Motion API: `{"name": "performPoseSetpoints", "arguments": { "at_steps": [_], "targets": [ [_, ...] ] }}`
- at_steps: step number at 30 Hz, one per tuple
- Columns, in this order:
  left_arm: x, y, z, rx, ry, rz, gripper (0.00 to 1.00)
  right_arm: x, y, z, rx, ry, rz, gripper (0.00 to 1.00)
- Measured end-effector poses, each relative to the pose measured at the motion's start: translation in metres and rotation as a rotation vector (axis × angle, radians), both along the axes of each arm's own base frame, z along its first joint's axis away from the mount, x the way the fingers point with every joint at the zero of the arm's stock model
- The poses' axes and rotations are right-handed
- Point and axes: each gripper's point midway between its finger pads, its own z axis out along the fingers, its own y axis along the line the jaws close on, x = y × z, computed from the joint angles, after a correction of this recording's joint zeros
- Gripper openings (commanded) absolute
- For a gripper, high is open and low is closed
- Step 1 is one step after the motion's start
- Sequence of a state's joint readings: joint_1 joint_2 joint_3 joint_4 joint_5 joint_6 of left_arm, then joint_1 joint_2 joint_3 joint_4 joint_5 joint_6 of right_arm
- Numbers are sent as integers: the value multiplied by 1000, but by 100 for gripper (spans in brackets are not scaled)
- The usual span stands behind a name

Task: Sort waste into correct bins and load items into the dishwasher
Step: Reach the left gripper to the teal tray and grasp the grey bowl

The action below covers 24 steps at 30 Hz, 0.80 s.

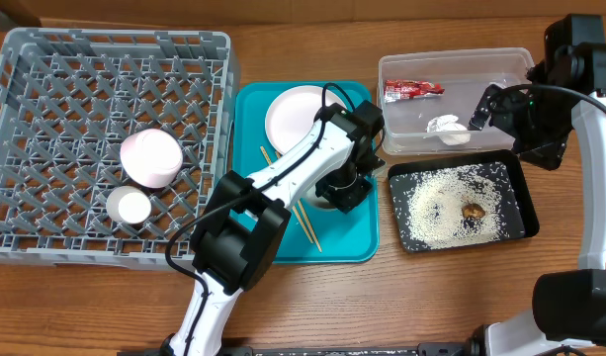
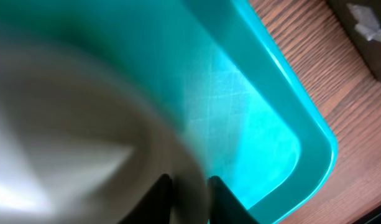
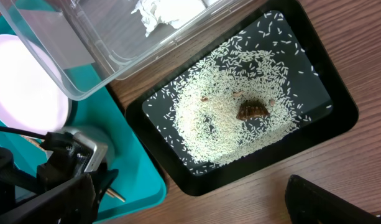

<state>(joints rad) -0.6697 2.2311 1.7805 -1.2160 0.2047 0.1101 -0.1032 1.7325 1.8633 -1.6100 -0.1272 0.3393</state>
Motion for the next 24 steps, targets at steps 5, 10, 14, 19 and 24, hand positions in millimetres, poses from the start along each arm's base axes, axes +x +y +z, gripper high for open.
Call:
{"name": "performPoseSetpoints", "arguments": {
  "at_steps": [5,10,14,19,24],
  "targets": [
    [3,4,2,25,-17,5,4,0,0,0,0,0,0,100],
    [4,6,8,43,-22,10,4,0,0,0,0,1,0,100],
    [8,6,22,48,-33,10,4,-1,0,0,0,5,0,100],
    [25,-2,51,-14,-98,27,4,-2,0,0,0,7,0,100],
    [51,7,115,-125,-225,102,4,-4,0,-1,-4,18,0,100]
  ]
}}
